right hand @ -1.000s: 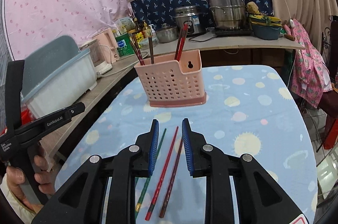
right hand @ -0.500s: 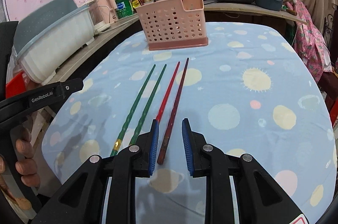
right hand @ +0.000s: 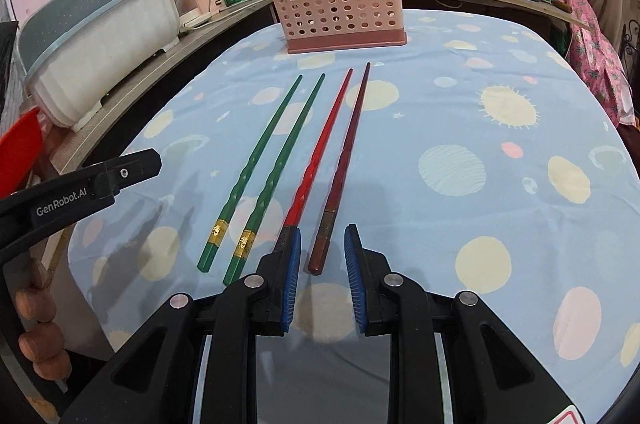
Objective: Organize utensils
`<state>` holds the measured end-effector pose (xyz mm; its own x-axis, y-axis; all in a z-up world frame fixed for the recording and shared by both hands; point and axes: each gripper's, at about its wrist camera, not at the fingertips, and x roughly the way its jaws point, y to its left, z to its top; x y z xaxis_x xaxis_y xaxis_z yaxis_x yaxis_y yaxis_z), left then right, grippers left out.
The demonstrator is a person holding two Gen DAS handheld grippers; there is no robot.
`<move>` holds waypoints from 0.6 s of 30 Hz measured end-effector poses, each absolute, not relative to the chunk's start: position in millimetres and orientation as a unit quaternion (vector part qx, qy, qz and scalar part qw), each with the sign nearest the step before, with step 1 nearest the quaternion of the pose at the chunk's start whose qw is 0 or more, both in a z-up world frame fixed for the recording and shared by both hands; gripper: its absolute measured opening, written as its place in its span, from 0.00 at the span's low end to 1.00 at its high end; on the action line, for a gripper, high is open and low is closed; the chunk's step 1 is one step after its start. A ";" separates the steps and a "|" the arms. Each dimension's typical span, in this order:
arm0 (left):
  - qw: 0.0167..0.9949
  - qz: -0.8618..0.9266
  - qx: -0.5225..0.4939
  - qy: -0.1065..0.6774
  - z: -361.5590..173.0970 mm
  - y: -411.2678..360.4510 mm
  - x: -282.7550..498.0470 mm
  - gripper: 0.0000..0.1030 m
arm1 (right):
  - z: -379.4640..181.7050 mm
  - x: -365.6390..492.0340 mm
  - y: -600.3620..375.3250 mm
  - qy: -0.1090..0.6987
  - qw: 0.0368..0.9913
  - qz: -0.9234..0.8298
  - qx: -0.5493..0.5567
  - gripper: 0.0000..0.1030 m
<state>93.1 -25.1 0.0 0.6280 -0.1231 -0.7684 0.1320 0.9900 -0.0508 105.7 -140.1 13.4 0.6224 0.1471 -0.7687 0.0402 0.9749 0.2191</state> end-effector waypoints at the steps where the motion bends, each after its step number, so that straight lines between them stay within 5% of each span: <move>1: 0.902 -0.072 0.006 0.427 -0.5 -25.5 92.7 0.37 | 12.6 106.2 -139.2 0.434 0.894 0.029 0.107 0.22; 6: 0.901 -0.076 0.009 0.428 -2.8 -28.4 88.7 0.50 | 6.0 109.7 -138.8 0.446 0.889 0.024 0.105 0.22; 18: 0.891 -0.092 0.020 0.444 -15.1 -42.7 84.1 0.51 | 3.3 108.0 -139.7 0.444 0.891 0.019 0.097 0.15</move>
<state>84.1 -42.7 -15.1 0.5886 -0.1462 -0.7951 0.1815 0.9823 -0.0463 108.0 -139.7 3.3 0.6051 0.1206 -0.7870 0.0525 0.9803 0.1905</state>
